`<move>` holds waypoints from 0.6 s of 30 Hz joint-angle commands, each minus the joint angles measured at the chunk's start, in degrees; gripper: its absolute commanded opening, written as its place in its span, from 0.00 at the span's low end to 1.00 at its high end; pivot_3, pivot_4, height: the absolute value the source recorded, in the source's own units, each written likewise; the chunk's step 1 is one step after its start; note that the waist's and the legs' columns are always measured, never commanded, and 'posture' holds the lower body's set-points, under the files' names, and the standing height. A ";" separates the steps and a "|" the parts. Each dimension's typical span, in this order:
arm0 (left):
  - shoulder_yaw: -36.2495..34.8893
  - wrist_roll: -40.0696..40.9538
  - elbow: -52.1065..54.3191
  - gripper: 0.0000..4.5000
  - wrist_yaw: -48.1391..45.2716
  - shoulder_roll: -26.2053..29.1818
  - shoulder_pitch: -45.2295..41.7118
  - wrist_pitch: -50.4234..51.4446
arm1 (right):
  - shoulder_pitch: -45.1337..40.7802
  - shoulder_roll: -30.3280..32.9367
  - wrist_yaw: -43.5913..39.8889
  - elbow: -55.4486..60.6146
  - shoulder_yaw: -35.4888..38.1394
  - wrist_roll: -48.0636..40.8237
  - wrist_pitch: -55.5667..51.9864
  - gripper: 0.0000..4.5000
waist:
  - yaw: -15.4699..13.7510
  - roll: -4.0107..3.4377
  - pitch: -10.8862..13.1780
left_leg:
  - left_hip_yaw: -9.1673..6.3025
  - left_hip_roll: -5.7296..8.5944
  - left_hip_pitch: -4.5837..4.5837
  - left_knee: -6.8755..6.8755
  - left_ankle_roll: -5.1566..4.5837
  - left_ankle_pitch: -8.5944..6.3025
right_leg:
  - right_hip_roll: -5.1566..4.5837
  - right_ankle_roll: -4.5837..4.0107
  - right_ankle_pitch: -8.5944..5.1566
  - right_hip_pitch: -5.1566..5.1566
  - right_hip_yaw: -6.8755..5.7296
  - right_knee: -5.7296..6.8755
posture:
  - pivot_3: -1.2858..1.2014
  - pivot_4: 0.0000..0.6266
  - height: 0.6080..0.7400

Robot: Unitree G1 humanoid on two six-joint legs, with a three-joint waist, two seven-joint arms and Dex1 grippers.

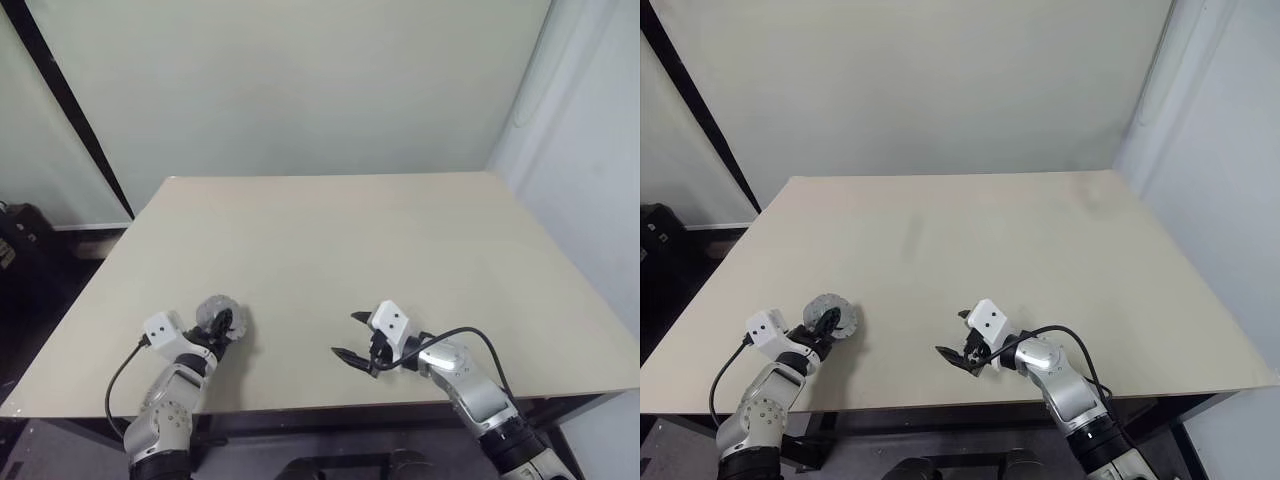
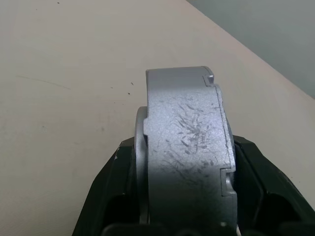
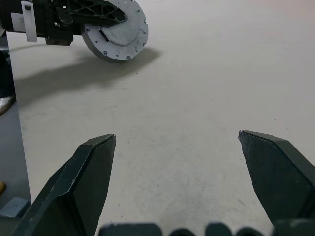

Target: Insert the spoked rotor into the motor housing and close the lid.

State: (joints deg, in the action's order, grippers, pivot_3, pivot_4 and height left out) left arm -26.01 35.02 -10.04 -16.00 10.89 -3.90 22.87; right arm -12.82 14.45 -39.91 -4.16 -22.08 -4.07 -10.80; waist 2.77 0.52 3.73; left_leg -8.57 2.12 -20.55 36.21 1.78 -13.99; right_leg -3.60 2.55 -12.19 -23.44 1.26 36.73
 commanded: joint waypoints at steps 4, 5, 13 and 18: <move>0.37 -5.33 0.23 0.88 1.76 2.07 -0.73 -5.57 | -0.65 0.09 -0.46 0.95 0.11 1.04 1.16 0.97 | -0.01 0.00 0.00 | 0.00 0.00 0.02 0.00 0.00 0.00 | 0.00 0.00 0.00 0.01 0.00 0.01 | 0.52 0.00 1.00; 0.64 -6.50 0.22 0.96 2.11 2.24 -0.61 -6.68 | -0.68 0.05 -0.51 0.88 0.10 1.15 1.14 0.97 | -0.02 0.00 0.00 | 0.00 0.00 0.02 0.00 0.00 0.00 | 0.00 0.00 0.01 0.01 0.00 0.00 | 0.52 0.00 1.00; 1.49 -15.13 2.42 0.99 5.98 3.60 0.24 -16.39 | -0.90 -0.32 -0.55 0.25 0.72 1.43 0.82 0.97 | -0.30 0.02 -0.02 | 0.00 0.01 0.02 0.02 0.00 0.00 | 0.00 0.00 0.02 0.02 0.00 0.01 | 0.52 0.00 1.00; 5.39 -17.35 7.87 0.99 1.84 6.02 2.31 -17.21 | -0.71 -1.11 0.33 0.24 3.00 -0.17 -0.48 0.97 | -0.32 0.01 -0.02 | 0.00 0.01 0.02 0.04 0.00 0.00 | -0.01 0.00 0.02 0.04 0.00 0.02 | 0.52 0.00 1.00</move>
State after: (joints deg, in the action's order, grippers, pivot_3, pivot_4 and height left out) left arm -22.36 18.41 -6.13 -12.00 15.51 -1.48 6.32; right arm -12.82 13.84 -40.04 -5.19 -21.02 -2.48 -11.11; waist 2.45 0.53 3.71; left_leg -8.57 2.14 -20.53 36.25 1.78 -13.99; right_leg -3.61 2.55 -12.18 -23.39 1.26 36.75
